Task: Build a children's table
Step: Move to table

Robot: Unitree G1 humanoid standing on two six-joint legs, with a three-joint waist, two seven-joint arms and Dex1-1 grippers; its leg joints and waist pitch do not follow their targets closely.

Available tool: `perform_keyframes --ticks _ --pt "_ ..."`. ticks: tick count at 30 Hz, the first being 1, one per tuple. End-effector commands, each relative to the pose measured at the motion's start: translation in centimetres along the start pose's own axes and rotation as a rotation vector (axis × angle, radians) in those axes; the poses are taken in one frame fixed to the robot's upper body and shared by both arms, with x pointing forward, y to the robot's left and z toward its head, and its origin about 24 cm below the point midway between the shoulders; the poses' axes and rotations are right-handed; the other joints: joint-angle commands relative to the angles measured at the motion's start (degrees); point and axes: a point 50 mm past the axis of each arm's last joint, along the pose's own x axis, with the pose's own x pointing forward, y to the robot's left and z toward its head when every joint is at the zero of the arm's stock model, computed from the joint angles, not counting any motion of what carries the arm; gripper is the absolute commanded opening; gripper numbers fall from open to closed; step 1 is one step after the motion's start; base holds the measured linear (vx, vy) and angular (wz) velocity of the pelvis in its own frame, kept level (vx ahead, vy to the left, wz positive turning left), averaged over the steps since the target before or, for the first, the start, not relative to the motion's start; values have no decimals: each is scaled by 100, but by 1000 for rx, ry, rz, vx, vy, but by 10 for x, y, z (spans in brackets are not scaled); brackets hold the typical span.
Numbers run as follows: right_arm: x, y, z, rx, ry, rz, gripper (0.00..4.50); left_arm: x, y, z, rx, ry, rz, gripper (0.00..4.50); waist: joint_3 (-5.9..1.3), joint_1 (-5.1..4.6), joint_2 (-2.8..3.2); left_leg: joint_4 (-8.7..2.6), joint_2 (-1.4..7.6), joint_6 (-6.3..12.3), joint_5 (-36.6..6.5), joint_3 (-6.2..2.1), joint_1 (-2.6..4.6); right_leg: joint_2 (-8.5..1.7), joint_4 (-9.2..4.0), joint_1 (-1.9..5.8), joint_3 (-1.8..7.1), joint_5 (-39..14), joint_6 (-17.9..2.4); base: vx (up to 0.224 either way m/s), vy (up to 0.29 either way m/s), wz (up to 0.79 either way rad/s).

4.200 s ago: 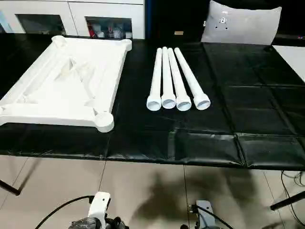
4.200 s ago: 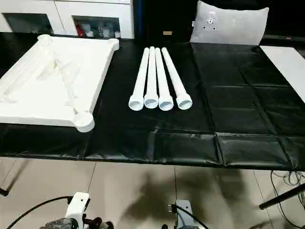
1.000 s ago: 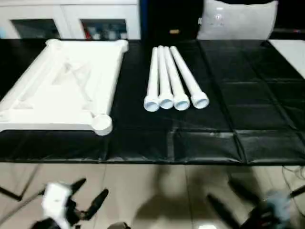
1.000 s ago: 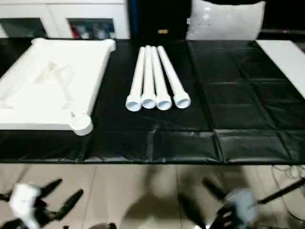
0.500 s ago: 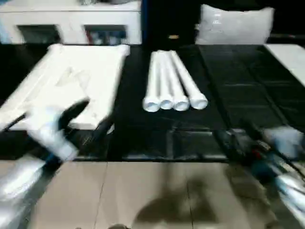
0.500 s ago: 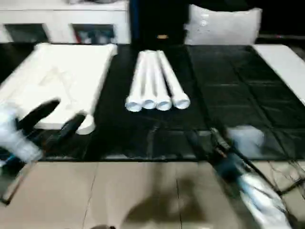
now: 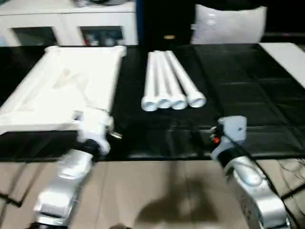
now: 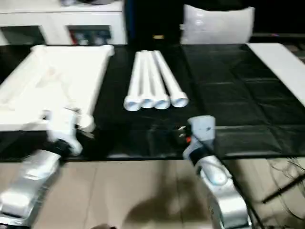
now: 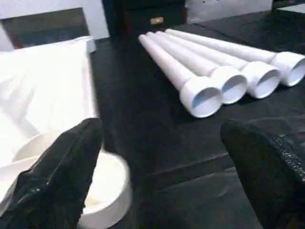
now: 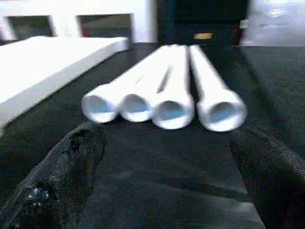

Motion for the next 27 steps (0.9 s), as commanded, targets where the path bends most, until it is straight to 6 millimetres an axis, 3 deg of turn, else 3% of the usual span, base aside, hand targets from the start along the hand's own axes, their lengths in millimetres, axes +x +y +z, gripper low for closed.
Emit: perform_keyframes --ticks 1,2,3,4,5,6,7,8,9,10,11,12,13,14,15,16,17,18,19,20,21,22,23,24,25,26,27 --pt "-1 0 4 11 -34 -9 450 -2 5 -3 22 13 32 444 -340 52 -93 -293 89 1408 -442 -79 124 -417 -496 125 245 174 -779 -31 191 10" --pt "-1 -3 1 23 -6 -38 450 -4 5 -6 33 21 34 444 -360 -4 -48 -421 40 1684 -324 -13 260 -148 -392 39 78 -43 -815 -43 193 7" --pt "-1 -3 -2 39 17 -45 450 -5 5 -7 38 25 37 444 -321 -109 -32 -499 10 1989 -260 8 385 24 -339 -72 -53 -348 -798 -43 193 7" --pt "-1 -3 -3 39 19 -46 450 -5 5 -7 39 25 38 444 -307 -137 15 -536 -5 2039 -394 18 482 89 -325 -140 -133 -661 -784 -44 206 8" --pt "-1 -3 -6 38 41 -55 450 -5 5 -9 37 29 44 444 -278 -241 56 -664 -38 2050 -564 7 581 267 -186 -206 -310 -1019 -660 -57 203 12" --pt "-1 -3 -8 30 44 -56 450 -6 5 -10 33 30 48 444 -254 -306 149 -850 -35 1899 -620 11 585 431 112 -250 -496 -996 -451 -57 203 12" --pt "-1 -3 -8 30 44 -56 450 -6 5 -10 33 30 48 444 -237 -335 148 -909 -10 1814 -698 3 544 439 240 -239 -555 -891 -358 -91 145 7" --pt "-1 -2 -10 20 58 -51 450 -7 6 -11 38 31 59 444 -223 -334 101 -985 132 1501 -1020 -41 493 309 259 -191 -588 -605 -224 -126 97 10" --pt "-1 0 -11 17 73 -40 450 -8 6 -12 39 38 70 444 -175 -295 7 -1056 148 674 -2145 90 380 111 -12 -189 -476 -783 -287 -126 97 10" --pt "-1 1 -11 18 74 -33 450 -8 6 -12 43 42 73 444 -180 -281 -40 -1034 55 216 -2829 136 388 6 -174 -231 -375 -1028 -403 -131 60 15" --pt "0 4 -11 25 73 -22 450 -10 7 -15 55 56 90 444 -206 -288 -94 -799 23 -308 -3650 -18 394 -364 -490 -186 -137 -1870 -575 -122 59 -5" --pt "0 4 -11 41 69 -28 450 -10 7 -16 57 60 95 444 -170 -323 -69 -699 80 -481 -3861 -231 355 -547 -638 -116 -77 -2731 -548 -122 59 -5" --pt "0 4 -8 90 45 -31 450 -11 7 -15 57 55 97 444 -159 -323 1 -742 106 -625 -4038 -299 381 -510 -647 -101 -126 -2987 -520 -125 70 -26" --pt "0 3 -6 98 35 -33 450 -11 8 -15 61 51 96 444 -104 -409 63 -987 116 -1054 -4733 -360 304 -231 -529 -15 -292 -2965 -426 -147 63 -20" --pt "0 3 -5 92 32 -34 450 -10 8 -15 64 49 96 444 -51 -351 181 -1571 136 -1480 -5761 -155 70 170 2 223 -546 -2169 -641 -147 63 -20" --pt "0 2 -5 67 26 -28 450 -10 8 -14 70 42 93 444 -108 -185 188 -1778 25 -1625 -5901 58 -192 310 655 529 -695 -1203 -768 -207 43 9" --pt "0 2 -5 50 22 -22 450 -10 7 -13 74 37 91 444 -187 88 35 -1874 -106 -1696 -4731 557 -291 333 729 555 -589 -1360 -849 -95 -81 29" --pt "0 2 -4 22 2 -10 450 -10 7 -12 71 27 89 444 -296 -196 -440 358 -164 -1383 -1790 34 873 -790 -475 -669 29 -4218 -535 -95 -81 29" --pt "0 2 -3 8 -10 3 450 -9 6 -11 69 21 88 444 -153 -201 -246 829 -216 -713 -881 -476 923 -1125 -1103 -912 364 -5186 -619 153 -158 14" --pt "0 5 -1 44 -27 44 450 -10 7 -11 76 19 91 444 142 -285 -61 895 -159 -606 -546 -985 404 -970 -808 -78 -47 -4740 -1512 90 9 -4" --pt "0 6 1 89 -42 63 450 -9 7 -10 82 13 91 444 136 -319 -29 915 -154 -793 -1683 -1062 871 -760 -865 -410 -265 -4494 -1298 90 9 -4" --pt "0 7 2 108 -49 71 450 -9 7 -10 84 10 92 444 157 -501 81 368 -7 -1131 -3918 -1238 874 -355 -476 -435 -597 -3873 -874 -114 100 -11" --pt "0 7 1 108 -40 66 450 -10 7 -10 85 9 92 444 320 -446 359 -1306 63 -1657 -7476 -1265 -139 265 792 361 -742 -1770 -785 -212 86 -12" --pt "0 6 1 103 -42 64 450 -10 7 -10 85 9 92 444 221 -17 451 -1536 -368 -1672 -7533 -642 -553 502 1150 868 -938 -878 -908 -212 86 -12" --pt "0 5 2 98 -46 62 450 -9 7 -10 86 9 92 444 135 -5 385 -1465 -441 -1552 -6770 -536 -507 509 1092 927 -871 -1084 -938 -188 38 -4" --pt "2 0 4 91 -52 26 450 -9 6 -9 90 5 86 444 -325 -250 -325 -374 -281 -1503 -2934 -458 321 -310 310 356 -242 -3544 -834 -50 -88 -2" --pt "2 0 4 91 -52 26 450 -9 6 -9 90 5 86 444 -325 -250 -325 -374 -281 -1503 -2934 -458 321 -310 310 356 -242 -3544 -834 -50 -88 -2"
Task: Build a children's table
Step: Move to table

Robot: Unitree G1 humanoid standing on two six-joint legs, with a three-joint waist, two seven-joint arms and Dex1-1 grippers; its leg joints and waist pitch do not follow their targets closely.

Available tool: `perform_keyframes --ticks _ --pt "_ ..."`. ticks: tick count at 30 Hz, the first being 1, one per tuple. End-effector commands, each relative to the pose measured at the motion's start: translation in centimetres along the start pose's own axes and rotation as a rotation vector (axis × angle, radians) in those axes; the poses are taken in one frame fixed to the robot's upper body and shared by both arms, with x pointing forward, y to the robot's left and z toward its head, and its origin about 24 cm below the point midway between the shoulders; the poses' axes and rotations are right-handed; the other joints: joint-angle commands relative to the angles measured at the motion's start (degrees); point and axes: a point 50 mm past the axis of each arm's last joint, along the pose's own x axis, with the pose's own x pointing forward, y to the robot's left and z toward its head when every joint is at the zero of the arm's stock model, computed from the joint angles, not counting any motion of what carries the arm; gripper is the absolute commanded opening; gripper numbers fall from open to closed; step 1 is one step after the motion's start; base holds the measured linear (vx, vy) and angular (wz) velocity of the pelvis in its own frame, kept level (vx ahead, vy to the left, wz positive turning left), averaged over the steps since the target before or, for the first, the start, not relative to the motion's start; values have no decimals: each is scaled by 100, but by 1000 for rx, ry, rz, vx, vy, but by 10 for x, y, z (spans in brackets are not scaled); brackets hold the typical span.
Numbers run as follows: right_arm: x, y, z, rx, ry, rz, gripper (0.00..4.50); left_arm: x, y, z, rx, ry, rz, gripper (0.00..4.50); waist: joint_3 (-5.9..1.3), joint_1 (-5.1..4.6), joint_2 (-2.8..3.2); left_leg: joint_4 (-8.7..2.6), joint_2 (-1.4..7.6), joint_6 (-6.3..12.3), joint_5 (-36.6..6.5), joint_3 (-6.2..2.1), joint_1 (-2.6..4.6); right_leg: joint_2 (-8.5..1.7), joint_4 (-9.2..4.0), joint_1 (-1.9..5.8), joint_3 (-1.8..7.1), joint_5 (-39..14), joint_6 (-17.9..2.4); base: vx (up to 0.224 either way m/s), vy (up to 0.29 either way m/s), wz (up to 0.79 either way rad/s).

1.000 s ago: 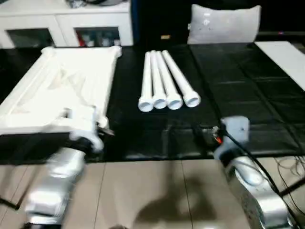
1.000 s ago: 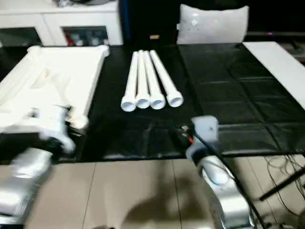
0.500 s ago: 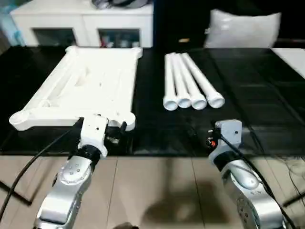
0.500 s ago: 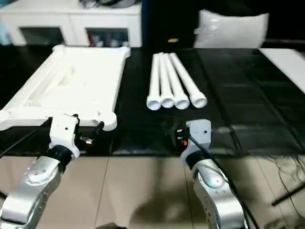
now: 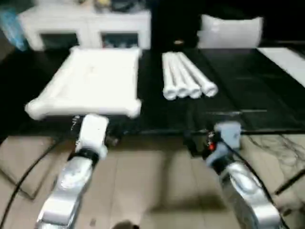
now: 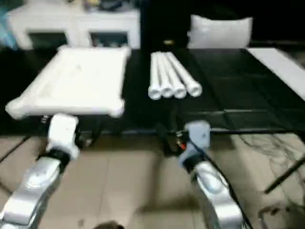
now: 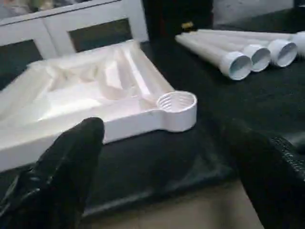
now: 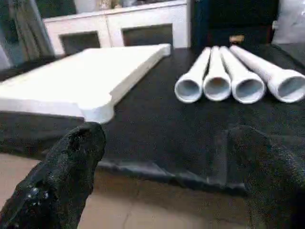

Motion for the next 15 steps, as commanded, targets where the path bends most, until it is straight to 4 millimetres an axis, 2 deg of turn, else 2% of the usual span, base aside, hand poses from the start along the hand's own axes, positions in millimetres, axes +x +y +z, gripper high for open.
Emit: perform_keyframes --ticks 1,2,3,4,5,6,7,8,9,10,12,13,14,15 --pt "1 -7 3 -24 -8 -46 450 -1 -1 -1 13 6 -8 444 -165 -101 -208 667 239 -55 -73 -384 542 -817 -1663 -498 524 -4311 -869 72 -82 -2" --pt "2 -7 3 -46 -1 -46 450 -1 -1 -1 11 6 -11 444 32 20 -61 565 322 235 540 -490 16 -859 -1549 137 690 -3630 -1175 75 -16 0" --pt "2 -3 2 -37 -4 -16 450 -1 -1 0 10 5 -11 444 -53 78 63 152 552 82 97 -552 281 -615 -1281 150 458 -2554 -1230 75 -16 0" --pt "1 -2 1 -39 -1 -8 450 -1 -1 -1 9 7 -8 444 -137 67 199 -110 726 -40 -449 -589 503 -411 -1122 69 358 -1809 -1264 -58 20 20" --pt "1 -1 0 -61 6 -3 450 -1 -1 -1 5 10 -2 444 -166 -76 295 -554 1099 -186 -1988 -868 659 -92 -779 -167 373 -439 -1001 -115 40 11" --pt "1 -1 -1 -75 12 -16 450 0 -1 -1 3 6 4 444 -193 -187 376 -669 983 -95 -1990 -922 490 -166 -688 40 312 797 -906 -115 40 11" --pt "1 -1 -1 -83 15 -26 450 0 0 0 2 2 9 444 -235 -191 358 -620 900 4 -1655 -858 473 -177 -737 62 294 1216 -879 -63 37 -10" --pt "1 -1 -3 -59 33 -37 450 1 0 0 -12 6 13 444 -212 -211 276 -596 855 52 -1395 -747 432 -260 -840 81 342 1501 -892 0 0 0" --pt "1 -1 -4 -40 44 -44 450 1 0 -1 -17 9 15 444 -224 -181 271 -596 820 73 -1095 -662 403 -321 -896 133 363 1661 -932 0 0 0" --pt "2 -1 -4 -17 53 -49 450 1 1 -1 -21 12 18 444 -214 -186 232 -601 800 99 -998 -626 379 -333 -919 143 378 1687 -930 0 0 0" --pt "3 -2 -3 -52 45 -41 450 1 2 -2 -31 17 26 444 -216 -151 183 -614 783 244 -806 -527 372 -374 -994 144 412 1397 -893 0 0 0" --pt "3 -1 -4 -76 49 -21 450 1 2 -2 -36 19 25 444 -211 -146 143 -622 785 279 -871 -499 387 -373 -1024 144 418 1192 -899 0 0 0" --pt "3 0 -4 -92 53 -7 450 0 2 -3 -39 19 24 444 -193 -137 162 -654 791 304 -1203 -466 395 -377 -1080 188 423 504 -915 0 0 0" --pt "3 0 -5 -109 56 -4 450 0 3 -3 -37 20 23 444 -175 -137 139 -680 783 337 -1570 -409 420 -343 -1181 208 427 -331 -920 0 0 0"
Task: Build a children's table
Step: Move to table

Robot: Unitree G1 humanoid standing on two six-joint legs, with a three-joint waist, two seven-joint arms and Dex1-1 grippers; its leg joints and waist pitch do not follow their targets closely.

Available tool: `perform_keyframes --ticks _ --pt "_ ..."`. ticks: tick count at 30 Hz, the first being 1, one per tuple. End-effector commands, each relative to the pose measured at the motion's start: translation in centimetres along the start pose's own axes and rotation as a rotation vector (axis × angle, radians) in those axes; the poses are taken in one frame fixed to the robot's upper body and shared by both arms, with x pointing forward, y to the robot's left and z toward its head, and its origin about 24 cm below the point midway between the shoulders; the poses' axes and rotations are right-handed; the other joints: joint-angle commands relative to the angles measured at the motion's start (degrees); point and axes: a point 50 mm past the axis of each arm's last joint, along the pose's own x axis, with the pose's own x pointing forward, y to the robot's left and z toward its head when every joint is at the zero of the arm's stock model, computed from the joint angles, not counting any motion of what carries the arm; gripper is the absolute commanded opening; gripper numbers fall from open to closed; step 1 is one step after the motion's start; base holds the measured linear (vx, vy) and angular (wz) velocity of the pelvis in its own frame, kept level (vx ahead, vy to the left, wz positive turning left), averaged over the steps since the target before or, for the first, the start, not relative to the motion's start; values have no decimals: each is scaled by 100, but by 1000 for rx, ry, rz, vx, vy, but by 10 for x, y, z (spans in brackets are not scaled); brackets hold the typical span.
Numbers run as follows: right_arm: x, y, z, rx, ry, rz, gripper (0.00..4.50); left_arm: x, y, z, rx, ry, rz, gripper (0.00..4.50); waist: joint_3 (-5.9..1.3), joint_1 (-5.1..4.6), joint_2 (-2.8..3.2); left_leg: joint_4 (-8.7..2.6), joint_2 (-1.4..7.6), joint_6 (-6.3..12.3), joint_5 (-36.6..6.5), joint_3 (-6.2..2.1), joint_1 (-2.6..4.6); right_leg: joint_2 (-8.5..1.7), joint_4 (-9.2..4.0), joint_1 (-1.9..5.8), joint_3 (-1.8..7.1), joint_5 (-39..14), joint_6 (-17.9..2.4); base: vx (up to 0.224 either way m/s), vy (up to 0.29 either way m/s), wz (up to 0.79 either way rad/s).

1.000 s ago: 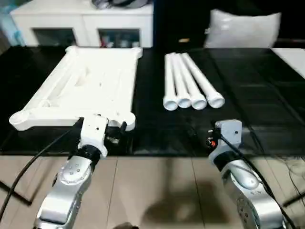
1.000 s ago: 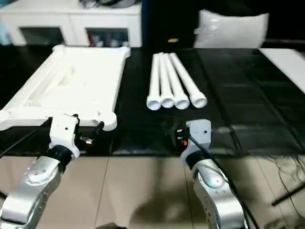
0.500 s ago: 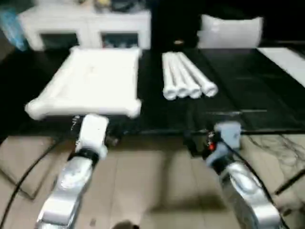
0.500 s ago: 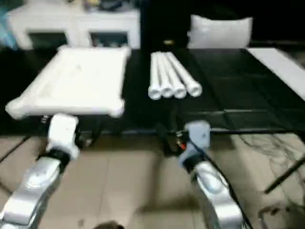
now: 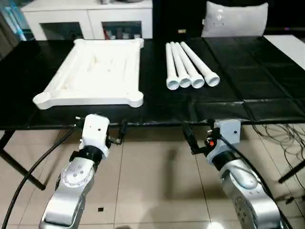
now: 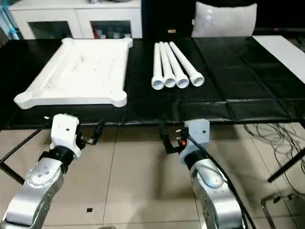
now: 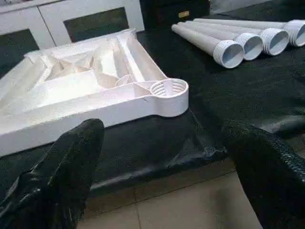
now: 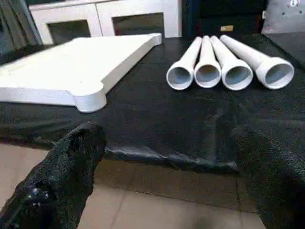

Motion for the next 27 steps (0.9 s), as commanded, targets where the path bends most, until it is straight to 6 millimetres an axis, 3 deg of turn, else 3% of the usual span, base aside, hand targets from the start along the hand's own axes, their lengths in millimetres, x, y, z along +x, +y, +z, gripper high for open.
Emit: perform_keyframes --ticks 1,2,3,4,5,6,7,8,9,10,11,12,13,14,15,16,17,19,20,21,22,23,24,25,26,27 --pt "3 4 0 -17 5 30 450 -1 5 -1 -3 13 14 444 -225 20 -66 -595 479 160 -1879 -118 -4 -508 -617 220 340 -1405 -941 0 0 0" --pt "4 4 0 -26 5 34 450 -1 6 -1 -8 15 13 444 -254 101 -41 -532 302 618 -1568 -140 -300 -663 -797 534 150 -2120 -702 57 -10 22" --pt "4 5 0 -27 9 39 450 -1 6 -1 -12 14 12 444 -189 122 -122 -360 207 983 -1332 -92 -440 -831 -1041 651 41 -2907 -490 57 -10 22" --pt "4 6 0 -23 10 46 450 -1 5 0 -12 14 6 444 -199 119 -73 -265 251 1092 -1036 -52 -348 -925 -1184 674 -79 -3168 -459 90 13 49" --pt "4 6 1 -22 10 47 450 -1 5 0 -12 14 5 444 -212 102 -54 -279 263 1137 -938 -54 -342 -863 -1197 715 -162 -3050 -482 120 26 67" --pt "4 8 1 -18 2 54 450 -2 5 0 -10 14 0 444 -253 110 11 -418 250 1271 -746 -83 -223 -566 -1132 743 -356 -2422 -523 120 26 67" --pt "5 8 2 -17 0 55 450 -2 5 0 -10 14 0 444 -280 54 55 -504 224 1454 -561 -199 -136 -318 -1019 760 -481 -1918 -511 199 36 64" --pt "5 8 2 -20 -5 57 450 -2 5 0 -9 14 -1 444 -423 -133 213 -548 212 2382 275 -769 671 301 -388 301 -632 -992 -250 245 29 58" --pt "3 11 6 -45 -44 95 450 -2 5 0 -10 13 -1 444 -503 -348 150 -447 596 3577 1350 -1520 1234 341 310 -404 -326 -1374 108 245 29 58" --pt "3 14 7 -31 -59 120 450 -2 5 0 -10 13 -2 444 -467 -236 101 -289 731 3820 2494 -1653 1183 146 566 -755 4 -1230 210 186 -1 73" --pt "2 15 8 -19 -69 136 450 -2 5 1 -10 13 -3 444 -381 -244 51 -432 624 3552 2595 -1542 855 102 737 -747 246 -705 467 11 -54 74" --pt "1 15 9 -14 -69 134 450 -1 5 1 -10 12 -6 444 -360 -246 -1 -504 529 3284 2319 -1435 696 94 741 -710 376 -329 496 11 -54 74" --pt "1 15 9 -15 -68 132 450 -1 5 1 -10 12 -7 444 -336 -198 -96 -531 373 2965 1886 -1299 548 73 603 -685 516 72 400 -26 -77 65" --pt "0 15 12 -1 -88 141 450 -1 3 1 -8 7 -24 444 -306 -160 -296 -451 10 2104 411 -756 592 -119 -148 -565 801 515 231 114 -88 48" --pt "0 11 12 -3 -91 100 450 0 2 2 -4 3 -43 444 -189 61 -716 369 -551 1577 -799 -261 -77 -502 -888 143 1459 -933 721 114 -88 48" --pt "0 9 13 -10 -89 70 450 0 1 3 -1 -2 -62 444 -259 147 -467 548 -457 1348 -804 -258 -34 -809 -799 241 1582 -1488 483 154 -74 6" --pt "-1 6 12 26 -75 45 450 2 -3 5 -7 -13 -110 444 -156 233 -442 660 -226 687 -350 -303 -252 -805 -742 384 1432 -2066 -205 144 -25 -11" --pt "-1 4 10 37 -46 30 450 3 -6 6 -7 -17 -134 444 -164 257 -345 589 -106 473 -141 -321 -276 -737 -821 433 1334 -2111 -950 136 -6 -8" --pt "-1 1 9 43 -23 7 450 5 -11 7 -8 -18 -173 444 -196 285 -238 289 0 403 79 -279 -274 -460 -831 469 1096 -1922 -1424 109 75 -6" --pt "-1 1 9 43 -23 7 450 5 -11 7 -8 -18 -173 444 -198 245 -48 31 91 82 -230 -189 120 -83 -874 187 1174 -2188 -1299 109 75 -6" --pt "-2 0 9 42 -26 1 450 6 -14 7 -13 -18 -196 444 -258 120 219 -568 582 -474 -811 -388 536 385 -348 -126 727 -1770 -651 91 155 -37" --pt "-2 -2 9 37 -29 -4 450 7 -18 7 -19 -18 -214 444 -324 -90 105 -905 1230 -701 -2431 -636 919 176 393 -471 411 -1177 -257 122 149 -55" --pt "-4 -4 10 23 -31 -8 450 7 -22 6 -25 -19 -231 444 -385 -90 126 -856 1274 -540 -2178 -552 1072 37 557 -670 257 -462 41 122 149 -55" --pt "-4 -4 10 22 -32 -9 450 7 -23 6 -25 -18 -232 444 -373 -99 160 -840 1222 -437 -1710 -483 1041 -8 585 -712 166 -190 116 144 90 -51" --pt "-5 -6 11 11 -36 -12 450 8 -25 5 -23 -14 -235 444 -317 -99 73 -864 1160 -275 -1277 -67 1001 -90 518 -806 38 335 -41 146 47 -61" --pt "-5 -7 11 -8 -41 -19 450 8 -26 5 -26 -13 -237 444 -309 -126 -153 -860 866 483 -996 -242 800 -190 309 -629 47 784 -37 146 47 -61"
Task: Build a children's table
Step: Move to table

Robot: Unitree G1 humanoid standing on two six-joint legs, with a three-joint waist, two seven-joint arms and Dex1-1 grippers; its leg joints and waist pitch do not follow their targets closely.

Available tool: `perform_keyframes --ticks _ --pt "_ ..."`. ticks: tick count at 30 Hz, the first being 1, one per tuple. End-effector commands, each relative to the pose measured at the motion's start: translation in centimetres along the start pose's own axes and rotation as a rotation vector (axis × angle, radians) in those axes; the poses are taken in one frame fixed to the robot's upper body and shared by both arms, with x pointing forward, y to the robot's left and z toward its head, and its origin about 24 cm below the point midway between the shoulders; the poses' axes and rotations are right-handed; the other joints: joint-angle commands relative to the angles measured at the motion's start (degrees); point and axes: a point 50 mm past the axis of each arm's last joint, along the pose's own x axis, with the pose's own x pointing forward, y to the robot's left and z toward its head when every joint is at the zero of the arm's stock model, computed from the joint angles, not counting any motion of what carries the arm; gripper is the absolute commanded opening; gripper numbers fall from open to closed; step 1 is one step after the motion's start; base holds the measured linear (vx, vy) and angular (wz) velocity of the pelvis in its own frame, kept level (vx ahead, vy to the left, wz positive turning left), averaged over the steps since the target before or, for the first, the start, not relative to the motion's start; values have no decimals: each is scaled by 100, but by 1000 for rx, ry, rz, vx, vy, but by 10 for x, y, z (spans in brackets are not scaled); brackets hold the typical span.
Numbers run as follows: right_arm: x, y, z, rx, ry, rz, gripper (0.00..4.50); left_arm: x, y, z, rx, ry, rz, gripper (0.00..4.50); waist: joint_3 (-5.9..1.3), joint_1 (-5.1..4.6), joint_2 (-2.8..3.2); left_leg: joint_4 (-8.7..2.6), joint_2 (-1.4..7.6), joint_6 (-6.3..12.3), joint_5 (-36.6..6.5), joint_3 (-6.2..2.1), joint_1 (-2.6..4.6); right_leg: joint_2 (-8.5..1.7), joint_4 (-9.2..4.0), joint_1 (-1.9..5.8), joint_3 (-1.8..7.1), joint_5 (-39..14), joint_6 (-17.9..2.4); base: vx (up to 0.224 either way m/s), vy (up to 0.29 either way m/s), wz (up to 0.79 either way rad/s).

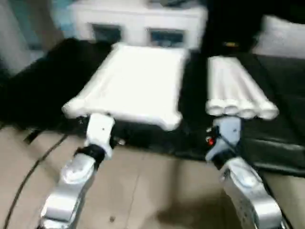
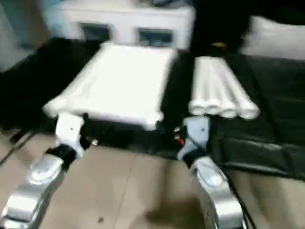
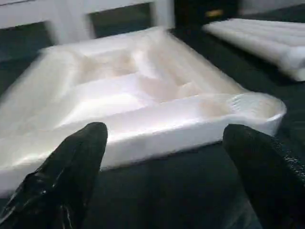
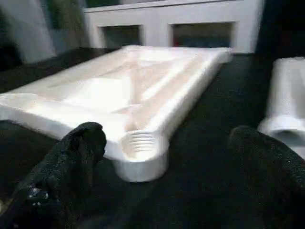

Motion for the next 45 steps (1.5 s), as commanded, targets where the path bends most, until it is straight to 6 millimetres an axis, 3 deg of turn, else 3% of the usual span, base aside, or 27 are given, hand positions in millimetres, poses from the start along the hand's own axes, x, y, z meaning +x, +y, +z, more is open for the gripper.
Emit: perform_keyframes --ticks 1,2,3,4,5,7,8,9,10,11,12,13,14,16,17,18,20,21,22,24,26,28,30,34,35,39,45 --pt "-4 -8 3 -36 -12 -11 450 5 -11 3 -6 -12 -42 444 -149 -93 155 -841 540 627 -847 -459 117 -239 -489 -25 23 808 -45 183 -22 -29" --pt "-5 -6 4 -38 -15 11 450 6 -11 3 -6 -12 -43 444 -272 -35 -258 -268 -77 910 -1233 -56 -154 -541 -996 478 542 217 -473 182 -42 2" --pt "-6 -4 5 -34 -18 33 450 7 -11 3 -6 -13 -46 444 -412 118 -303 509 -132 962 -479 -282 -695 -1192 -1188 1117 1094 -317 -1104 182 -42 2" --pt "-6 -4 5 -33 -19 35 450 7 -11 3 -6 -13 -46 444 -454 100 -327 658 -116 856 -38 -351 -909 -1110 -1078 1214 1036 -44 -1179 184 -37 -10" --pt "-6 -5 6 -54 -15 17 450 8 -10 3 0 -12 -35 444 -401 104 -272 672 -150 585 542 -403 -1027 -896 -1015 1125 766 655 -1155 176 -37 -13" --pt "-4 -6 8 -94 -24 -2 450 8 -6 3 8 -11 2 444 -321 126 -130 409 -49 396 1270 -414 -1036 -704 -1153 936 392 754 -1462 163 -20 -11" --pt "-4 -7 9 -122 -27 -6 450 8 -4 2 10 -11 17 444 -312 155 141 -116 161 581 1523 -442 -909 -475 -1223 866 103 -173 -1353 171 76 -7" --pt "-3 -6 8 -109 -10 6 450 8 -2 3 9 -12 26 444 -79 -48 355 -597 459 656 14 -644 -654 8 -1077 657 -154 -1264 -838 171 76 -7" --pt "-3 -5 8 -90 9 28 450 7 -1 3 10 -13 32 444 -213 -200 417 -675 753 898 -610 -987 -330 210 -588 435 -153 -1201 -677 180 92 -2" --pt "-3 -2 8 -72 25 71 450 5 2 4 13 -12 39 444 -377 -286 411 -666 1037 1568 -932 -1341 184 84 -106 115 -27 -784 -392 162 50 1" --pt "-3 -2 8 -72 25 71 450 5 2 4 13 -12 39 444 -424 -295 408 -487 986 2374 70 -1377 292 41 76 -158 20 -448 82 162 50 1" --pt "-4 3 10 -69 20 131 450 1 4 4 14 -11 40 444 -397 -312 279 -413 994 2860 1143 -1295 267 -47 186 -359 110 -154 469 148 27 4" --pt "-4 3 11 -81 11 145 450 -1 5 3 17 -8 36 444 -373 -295 249 -462 960 2966 1421 -1220 174 -71 221 -359 142 -42 612 118 -11 6" --pt "-5 1 8 -69 26 134 450 -4 5 2 21 0 21 444 -312 -210 -47 -482 631 2592 858 -764 -178 -190 -294 -181 367 540 423 110 -44 5" --pt "-5 1 5 -74 32 130 450 -5 4 1 30 6 3 444 -280 -68 -407 -134 -97 1783 -488 -313 -664 -450 -1068 321 794 -305 514 86 -101 -5" --pt "-5 1 3 -80 39 130 450 -5 3 2 30 1 -29 444 -378 76 -335 493 -101 1298 -116 -458 -940 -1061 -1140 830 1114 -886 0 86 -101 -5" --pt "-4 1 3 -84 42 130 450 -6 1 2 22 1 -54 444 -280 141 -277 350 0 641 736 -553 -1043 -849 -1030 739 878 -32 -553 74 -71 -7" --pt "-3 2 2 -90 45 126 450 -6 0 2 18 7 -90 444 -306 194 -115 -40 88 407 1288 -535 -912 -532 -886 627 604 942 -805 77 -62 -5" --pt "-3 1 2 -94 46 124 450 -6 -1 2 19 12 -105 444 -332 190 -28 -215 179 378 1515 -516 -827 -411 -814 566 481 1339 -836 81 -2 -6" --pt "-1 -1 1 -104 64 122 450 -6 -3 1 19 46 -202 444 -469 160 135 -165 500 443 2632 -681 -518 -194 -497 320 350 2696 -797 104 44 -1" --pt "-1 -3 0 -110 75 137 450 -5 -3 0 20 67 -261 444 -461 194 131 -109 433 279 3087 -643 -487 -200 -520 253 365 2955 -897 39 53 3" --pt "-1 -5 0 -118 88 158 450 -2 -2 1 32 80 -318 427 -372 230 123 -242 394 45 1764 -569 -586 -309 -638 346 391 2228 -1031 3 26 1" --pt "-3 -11 0 -145 117 209 450 8 1 3 90 83 -413 427 -288 243 155 -409 441 -189 -142 -552 -553 -377 -758 376 443 923 -1094 -55 19 0" --pt "-4 -18 1 -180 146 263 450 17 4 6 144 86 -522 398 -165 185 126 -535 455 -189 -1442 -498 -479 -449 -929 339 494 -898 -1070 -70 1 3" --pt "-6 -22 0 -210 172 295 450 22 6 8 171 97 -594 383 -156 150 126 -545 453 -159 -1479 -460 -460 -496 -1020 339 530 -1690 -938 -52 -8 0" --pt "-10 -27 -2 -241 230 350 450 29 9 7 239 143 -701 354 -191 137 120 -557 454 -23 -920 -438 -523 -469 -1001 356 539 -1431 -901 -13 -2 0" --pt "-20 -28 2 -257 258 430 450 39 15 3 322 228 -864 310 -310 114 191 -443 469 309 -59 -404 -536 -451 -853 408 497 591 -1346 0 0 0"
